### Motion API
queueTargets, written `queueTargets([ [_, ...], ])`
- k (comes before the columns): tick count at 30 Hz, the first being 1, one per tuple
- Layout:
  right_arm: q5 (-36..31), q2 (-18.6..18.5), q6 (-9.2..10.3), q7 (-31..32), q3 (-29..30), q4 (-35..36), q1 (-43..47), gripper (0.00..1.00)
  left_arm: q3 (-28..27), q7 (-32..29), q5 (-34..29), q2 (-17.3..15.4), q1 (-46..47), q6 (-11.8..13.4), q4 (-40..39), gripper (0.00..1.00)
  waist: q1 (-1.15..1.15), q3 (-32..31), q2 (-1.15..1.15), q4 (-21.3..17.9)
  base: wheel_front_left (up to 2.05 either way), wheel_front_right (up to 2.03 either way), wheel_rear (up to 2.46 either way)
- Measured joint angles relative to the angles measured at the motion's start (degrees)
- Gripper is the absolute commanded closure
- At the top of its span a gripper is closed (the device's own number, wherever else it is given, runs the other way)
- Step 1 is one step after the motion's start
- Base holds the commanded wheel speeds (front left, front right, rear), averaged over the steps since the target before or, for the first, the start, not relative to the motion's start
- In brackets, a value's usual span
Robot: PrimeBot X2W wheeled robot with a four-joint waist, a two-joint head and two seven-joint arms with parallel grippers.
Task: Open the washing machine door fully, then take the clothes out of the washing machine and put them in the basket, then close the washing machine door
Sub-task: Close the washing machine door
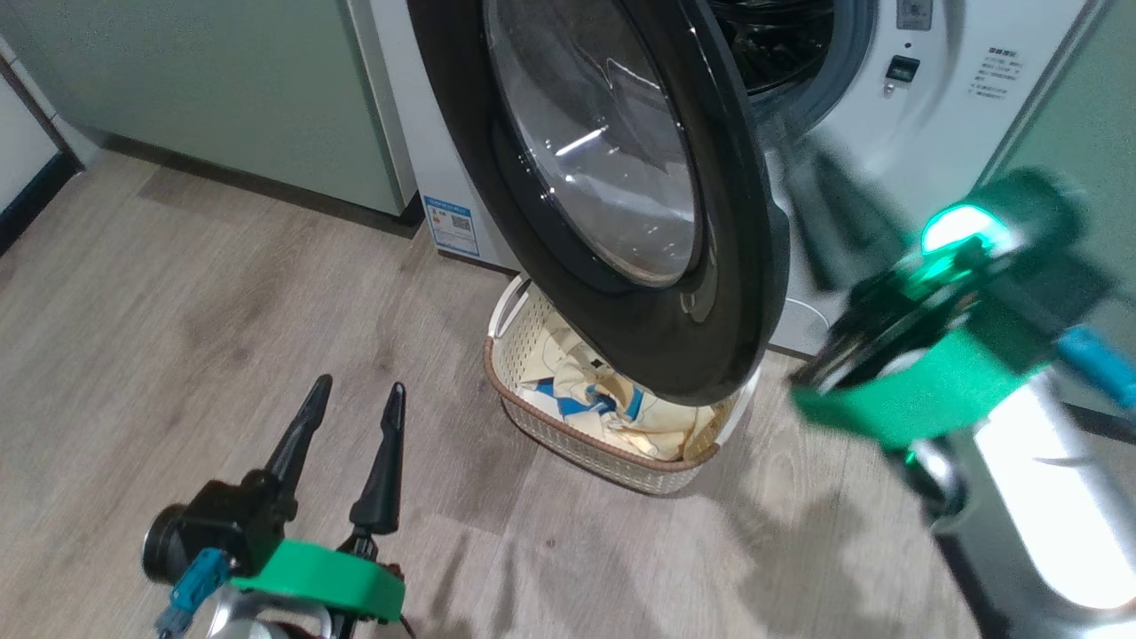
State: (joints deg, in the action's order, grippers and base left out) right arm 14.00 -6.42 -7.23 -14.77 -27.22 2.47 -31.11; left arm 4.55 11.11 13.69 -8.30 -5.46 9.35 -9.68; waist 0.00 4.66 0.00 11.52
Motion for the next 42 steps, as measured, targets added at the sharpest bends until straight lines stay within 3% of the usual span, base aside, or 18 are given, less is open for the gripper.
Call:
queueTargets([
  [5,2.8,-0.7,0.00,1.2,-6.0,-3.2,1.8,1.00,0.2,0.0,0.0,0.0,0.0,0.3,0.0,0.00,0.00,-0.1,0.00,0.3,0.00,0.00,0.00],
  [10,4.2,-0.9,0.00,1.2,-8.5,-7.8,3.8,1.00,0.6,0.0,0.0,0.0,0.0,0.4,0.0,0.00,0.00,0.3,0.00,0.5,0.00,0.00,0.00],
  [42,4.6,-0.6,0.00,0.3,-0.8,-20.6,-2.5,1.00,1.0,1.5,0.0,-0.1,0.5,1.4,0.0,0.00,0.00,2.6,0.00,1.2,0.00,0.00,0.00],
])
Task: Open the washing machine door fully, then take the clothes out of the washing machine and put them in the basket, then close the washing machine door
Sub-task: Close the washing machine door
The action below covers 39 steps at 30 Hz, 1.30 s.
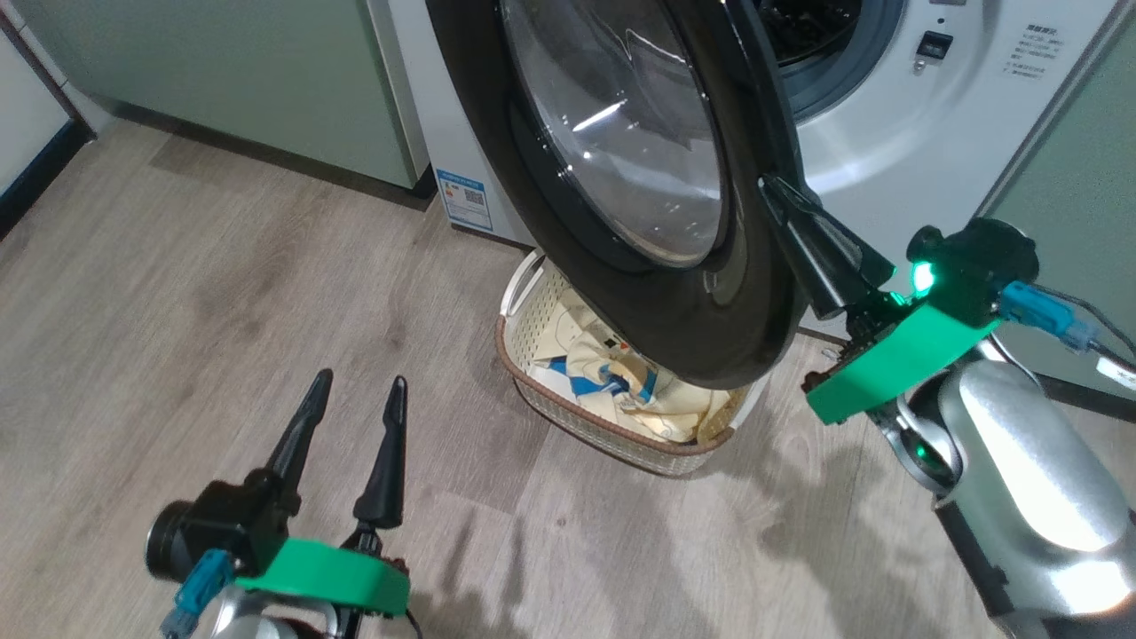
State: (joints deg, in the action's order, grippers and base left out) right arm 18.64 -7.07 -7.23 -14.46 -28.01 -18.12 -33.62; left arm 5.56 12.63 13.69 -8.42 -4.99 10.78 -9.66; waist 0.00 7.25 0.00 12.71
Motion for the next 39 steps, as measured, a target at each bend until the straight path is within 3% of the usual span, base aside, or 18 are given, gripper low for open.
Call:
queueTargets([
  [12,-0.4,-0.6,-0.01,0.0,3.2,-4.1,-3.9,1.00,0.6,0.5,0.0,0.1,1.1,0.0,0.5,0.00,0.00,1.6,0.00,0.1,0.00,0.00,0.00],
  [39,-3.8,-8.9,-0.01,-0.2,10.2,-22.0,-26.3,1.00,4.6,2.1,0.0,4.5,12.0,-3.1,2.6,0.00,-0.01,11.9,0.00,5.3,0.00,0.00,0.00],
])
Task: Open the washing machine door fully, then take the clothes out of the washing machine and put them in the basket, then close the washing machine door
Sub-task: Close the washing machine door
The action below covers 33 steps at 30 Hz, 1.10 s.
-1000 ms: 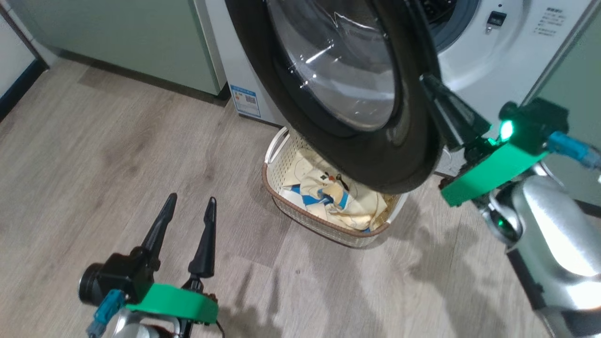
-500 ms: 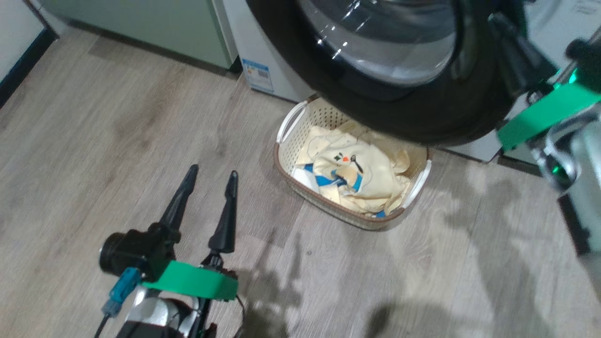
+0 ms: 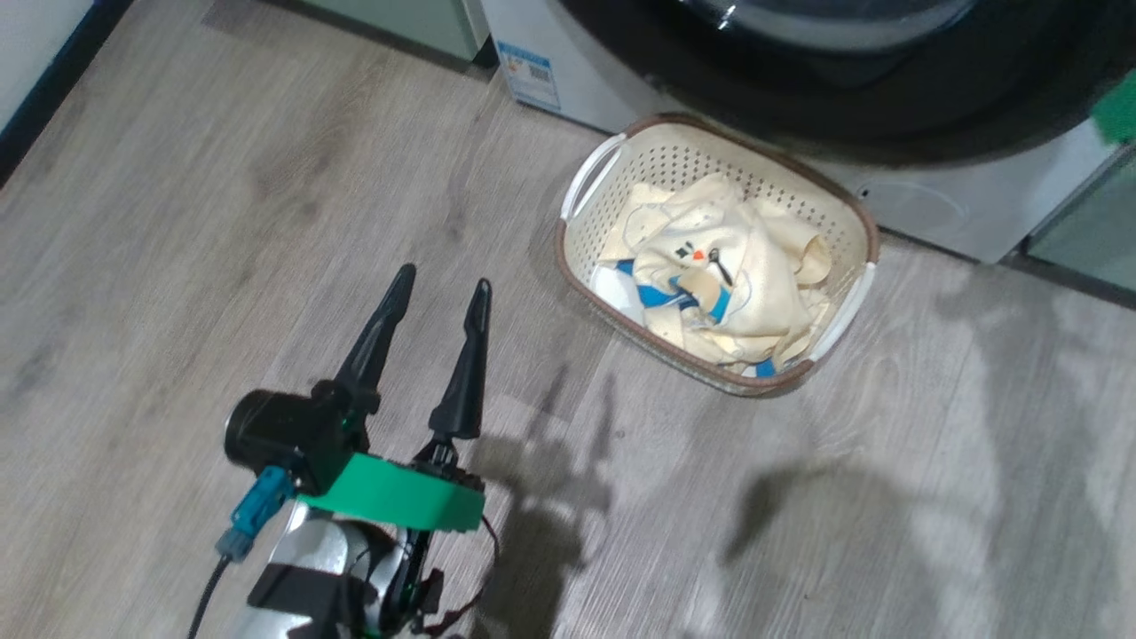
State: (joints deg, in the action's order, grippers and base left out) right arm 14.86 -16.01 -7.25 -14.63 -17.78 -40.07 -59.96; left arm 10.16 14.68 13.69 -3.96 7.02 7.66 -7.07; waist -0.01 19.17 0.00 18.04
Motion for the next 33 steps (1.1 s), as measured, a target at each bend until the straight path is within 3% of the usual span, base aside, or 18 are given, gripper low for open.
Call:
queueTargets([
  [12,-1.9,-1.8,0.00,0.0,2.5,-4.7,-7.5,1.00,0.2,0.0,0.0,1.3,2.3,-1.3,0.0,0.00,0.00,3.4,0.00,2.0,0.00,0.00,0.00],
  [22,-2.3,-1.9,-0.08,0.0,1.8,-5.3,-8.5,1.00,0.0,0.0,-0.2,1.4,2.7,-1.5,0.3,0.00,0.00,4.0,0.00,2.6,0.00,0.00,0.00],
  [27,-1.7,-2.1,-0.08,0.0,0.6,-1.6,-7.3,1.00,-0.1,0.0,-0.2,1.5,2.7,-1.4,0.6,0.00,0.00,3.3,0.00,2.0,0.00,0.00,0.00],
  [33,-0.7,-2.2,-0.08,0.0,1.2,6.1,2.0,1.00,-0.3,0.0,-0.6,1.5,2.6,-1.5,0.7,0.00,0.00,1.8,0.00,0.8,0.00,0.00,0.00],
])
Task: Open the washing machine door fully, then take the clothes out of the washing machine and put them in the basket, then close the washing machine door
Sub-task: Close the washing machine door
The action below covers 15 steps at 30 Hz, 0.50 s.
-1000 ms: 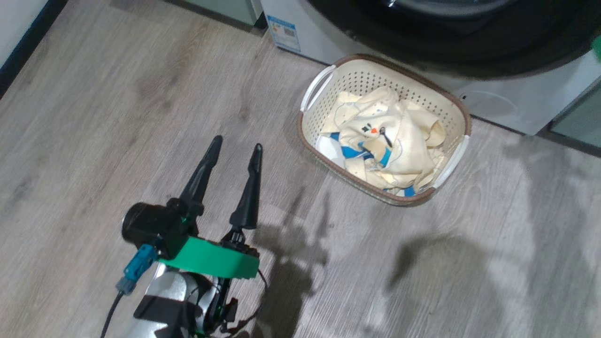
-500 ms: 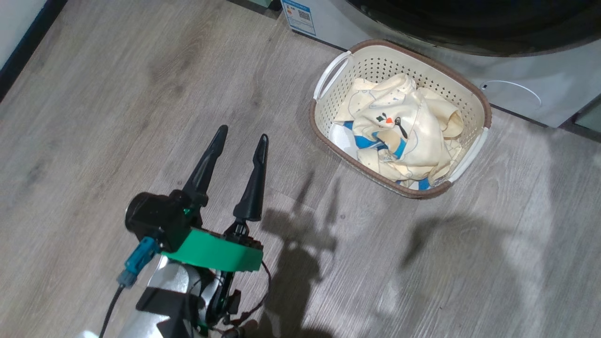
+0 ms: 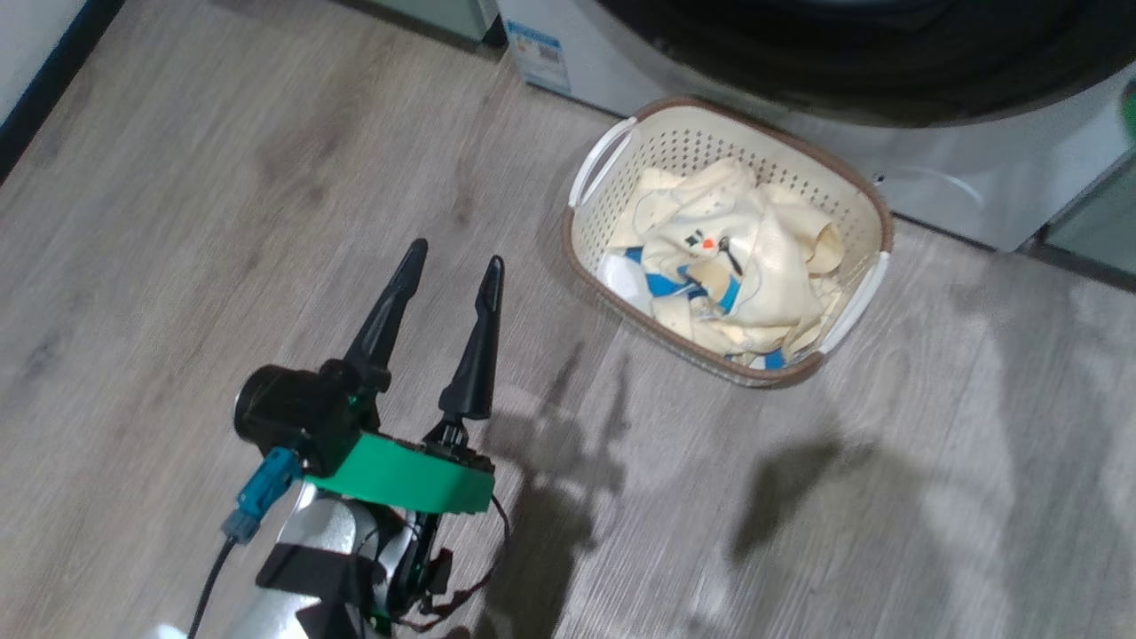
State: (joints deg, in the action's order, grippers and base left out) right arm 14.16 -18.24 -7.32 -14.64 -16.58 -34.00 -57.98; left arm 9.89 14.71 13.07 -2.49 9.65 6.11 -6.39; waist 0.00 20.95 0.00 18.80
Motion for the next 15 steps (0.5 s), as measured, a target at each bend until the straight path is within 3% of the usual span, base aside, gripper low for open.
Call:
queueTargets([
  [7,-0.4,0.3,0.00,0.0,7.1,12.5,16.9,1.00,-0.4,0.0,-0.9,0.0,-0.7,-0.9,0.7,0.00,0.01,-3.7,0.00,-1.6,0.00,0.00,0.00],
  [15,-2.1,4.3,0.01,0.0,12.0,17.7,34.2,1.00,-0.9,0.0,-1.8,-0.2,-3.2,-1.5,2.0,0.00,0.01,-7.6,0.00,-4.7,0.00,0.00,0.00],
])
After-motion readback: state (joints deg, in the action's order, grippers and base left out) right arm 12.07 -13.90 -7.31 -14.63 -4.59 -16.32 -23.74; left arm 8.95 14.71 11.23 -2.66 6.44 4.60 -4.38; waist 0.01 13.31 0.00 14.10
